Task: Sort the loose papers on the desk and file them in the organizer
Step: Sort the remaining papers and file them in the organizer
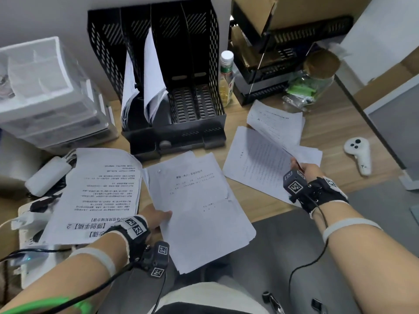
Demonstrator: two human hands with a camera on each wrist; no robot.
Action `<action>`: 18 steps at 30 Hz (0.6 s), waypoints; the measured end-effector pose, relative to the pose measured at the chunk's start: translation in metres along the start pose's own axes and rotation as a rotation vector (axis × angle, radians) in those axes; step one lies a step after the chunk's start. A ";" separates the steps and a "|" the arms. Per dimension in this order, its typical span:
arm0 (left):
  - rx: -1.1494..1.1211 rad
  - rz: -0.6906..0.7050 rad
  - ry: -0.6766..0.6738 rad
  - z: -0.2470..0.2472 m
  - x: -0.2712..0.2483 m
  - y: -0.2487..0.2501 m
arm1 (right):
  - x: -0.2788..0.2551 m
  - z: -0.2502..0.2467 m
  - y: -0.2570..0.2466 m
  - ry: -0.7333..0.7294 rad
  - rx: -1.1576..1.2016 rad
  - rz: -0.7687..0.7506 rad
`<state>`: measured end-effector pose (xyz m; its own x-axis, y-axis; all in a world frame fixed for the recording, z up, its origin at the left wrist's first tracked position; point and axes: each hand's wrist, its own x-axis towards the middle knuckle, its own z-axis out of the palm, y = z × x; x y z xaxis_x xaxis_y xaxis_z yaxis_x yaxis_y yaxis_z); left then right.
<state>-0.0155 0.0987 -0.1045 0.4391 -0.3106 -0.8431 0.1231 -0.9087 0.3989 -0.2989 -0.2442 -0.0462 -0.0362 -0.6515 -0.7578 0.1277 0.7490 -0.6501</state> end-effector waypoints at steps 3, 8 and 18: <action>0.011 -0.008 -0.008 0.005 -0.002 0.007 | -0.005 -0.008 -0.005 -0.011 0.157 0.015; 0.040 0.012 -0.017 0.012 0.001 0.011 | -0.016 -0.023 0.007 -0.061 -0.136 -0.104; -0.182 0.041 -0.003 0.018 -0.010 0.012 | -0.011 -0.069 0.062 0.319 -0.716 0.004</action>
<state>-0.0343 0.0862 -0.0977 0.4444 -0.3478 -0.8255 0.2640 -0.8298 0.4917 -0.3591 -0.1820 -0.0822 -0.3341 -0.6636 -0.6693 -0.5378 0.7174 -0.4428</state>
